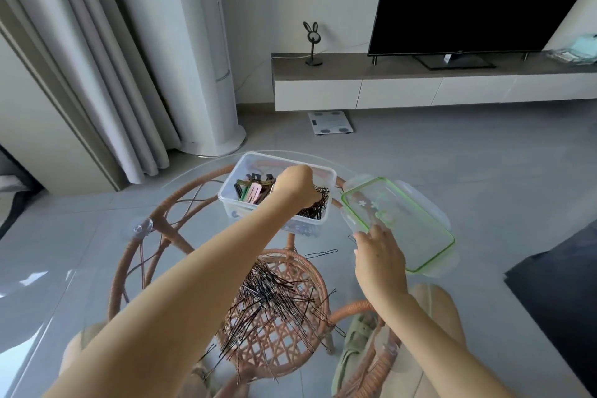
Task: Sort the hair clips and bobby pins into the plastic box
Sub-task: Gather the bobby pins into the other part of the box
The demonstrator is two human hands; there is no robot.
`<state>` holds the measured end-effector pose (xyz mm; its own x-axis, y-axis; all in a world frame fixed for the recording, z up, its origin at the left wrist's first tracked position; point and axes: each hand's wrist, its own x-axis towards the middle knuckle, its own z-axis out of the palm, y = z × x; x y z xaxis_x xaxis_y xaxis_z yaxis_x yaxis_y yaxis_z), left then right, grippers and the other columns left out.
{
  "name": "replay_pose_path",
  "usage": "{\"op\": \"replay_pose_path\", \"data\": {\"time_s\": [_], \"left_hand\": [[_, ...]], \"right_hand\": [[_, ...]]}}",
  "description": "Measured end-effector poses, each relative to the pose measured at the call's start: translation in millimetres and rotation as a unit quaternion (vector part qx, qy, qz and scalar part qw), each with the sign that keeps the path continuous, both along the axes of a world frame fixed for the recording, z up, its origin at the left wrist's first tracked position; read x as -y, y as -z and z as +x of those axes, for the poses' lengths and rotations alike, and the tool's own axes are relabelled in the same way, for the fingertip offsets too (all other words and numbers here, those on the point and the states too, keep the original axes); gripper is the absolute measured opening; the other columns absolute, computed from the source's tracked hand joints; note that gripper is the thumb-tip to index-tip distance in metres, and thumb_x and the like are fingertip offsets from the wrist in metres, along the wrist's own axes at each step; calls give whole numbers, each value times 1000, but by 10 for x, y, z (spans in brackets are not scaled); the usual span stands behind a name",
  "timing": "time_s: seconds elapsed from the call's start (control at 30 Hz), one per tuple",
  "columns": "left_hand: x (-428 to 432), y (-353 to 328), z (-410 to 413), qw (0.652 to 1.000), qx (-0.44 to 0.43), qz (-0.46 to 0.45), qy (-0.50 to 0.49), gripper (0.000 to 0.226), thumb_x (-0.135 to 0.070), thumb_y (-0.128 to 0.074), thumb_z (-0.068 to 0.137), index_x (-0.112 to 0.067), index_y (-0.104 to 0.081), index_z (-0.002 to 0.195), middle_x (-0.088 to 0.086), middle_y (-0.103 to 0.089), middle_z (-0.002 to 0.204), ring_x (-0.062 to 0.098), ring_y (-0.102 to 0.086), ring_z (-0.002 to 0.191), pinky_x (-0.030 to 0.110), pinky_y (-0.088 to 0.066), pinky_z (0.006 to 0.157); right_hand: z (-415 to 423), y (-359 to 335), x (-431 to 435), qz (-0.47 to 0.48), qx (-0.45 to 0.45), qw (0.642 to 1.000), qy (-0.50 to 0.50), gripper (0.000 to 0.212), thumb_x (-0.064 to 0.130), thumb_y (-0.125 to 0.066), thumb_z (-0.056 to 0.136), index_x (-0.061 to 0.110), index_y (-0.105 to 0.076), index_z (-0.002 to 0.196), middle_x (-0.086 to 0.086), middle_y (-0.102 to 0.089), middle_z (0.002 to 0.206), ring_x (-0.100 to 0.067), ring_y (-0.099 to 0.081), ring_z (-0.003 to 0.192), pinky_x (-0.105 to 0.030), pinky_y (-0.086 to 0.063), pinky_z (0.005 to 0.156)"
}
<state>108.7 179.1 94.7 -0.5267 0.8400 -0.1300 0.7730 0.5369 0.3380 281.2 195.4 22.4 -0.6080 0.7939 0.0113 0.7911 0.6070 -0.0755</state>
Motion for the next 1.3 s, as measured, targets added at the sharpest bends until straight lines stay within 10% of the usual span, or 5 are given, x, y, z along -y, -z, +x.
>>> {"op": "replay_pose_path", "data": {"time_s": [0.27, 0.57, 0.83, 1.1, 1.3], "left_hand": [[764, -147, 27, 989, 8, 147, -36, 25, -8, -45, 85, -5, -68, 75, 13, -68, 74, 24, -53, 60, 26, -41, 52], [1709, 262, -9, 972, -12, 220, -82, 26, -21, -50, 93, -12, -69, 108, 4, -69, 112, 20, -65, 87, 29, -52, 83], [1927, 970, 163, 984, 44, 121, -122, 57, -47, -14, 93, -26, -30, 144, -1, -26, 154, 19, -9, 147, 34, 1, 120], [1885, 730, 425, 957, 182, 190, -123, 45, -33, -32, 99, -22, -34, 143, -2, -34, 151, 12, -24, 143, 27, -16, 117], [2406, 504, 322, 997, -19, -49, -49, 89, -70, -55, 71, -30, -24, 145, -3, -41, 138, 15, -37, 126, 30, -34, 107]], "right_hand": [[76, 45, 324, 46, -27, 998, -28, 43, 4, -44, 87, 17, -46, 128, -6, -55, 111, -21, -51, 97, -26, -34, 67], [-23, 142, 747, -21, -192, 971, -144, 48, -3, -72, 67, 10, -64, 113, -8, -67, 97, -23, -61, 91, -34, -54, 80], [-328, 372, 971, -153, -194, 963, -107, 74, 51, 0, 89, 7, -22, 145, -9, -21, 155, -20, -12, 145, -27, 7, 114], [-358, 112, 1295, -261, -309, 909, -100, 55, 38, -25, 92, 13, -37, 139, -3, -39, 147, -14, -33, 137, -26, -23, 114], [155, -85, 980, -122, -53, 982, -138, 113, 88, -32, 59, 17, -18, 145, -1, -33, 147, -17, -31, 132, -34, -27, 109]]}}
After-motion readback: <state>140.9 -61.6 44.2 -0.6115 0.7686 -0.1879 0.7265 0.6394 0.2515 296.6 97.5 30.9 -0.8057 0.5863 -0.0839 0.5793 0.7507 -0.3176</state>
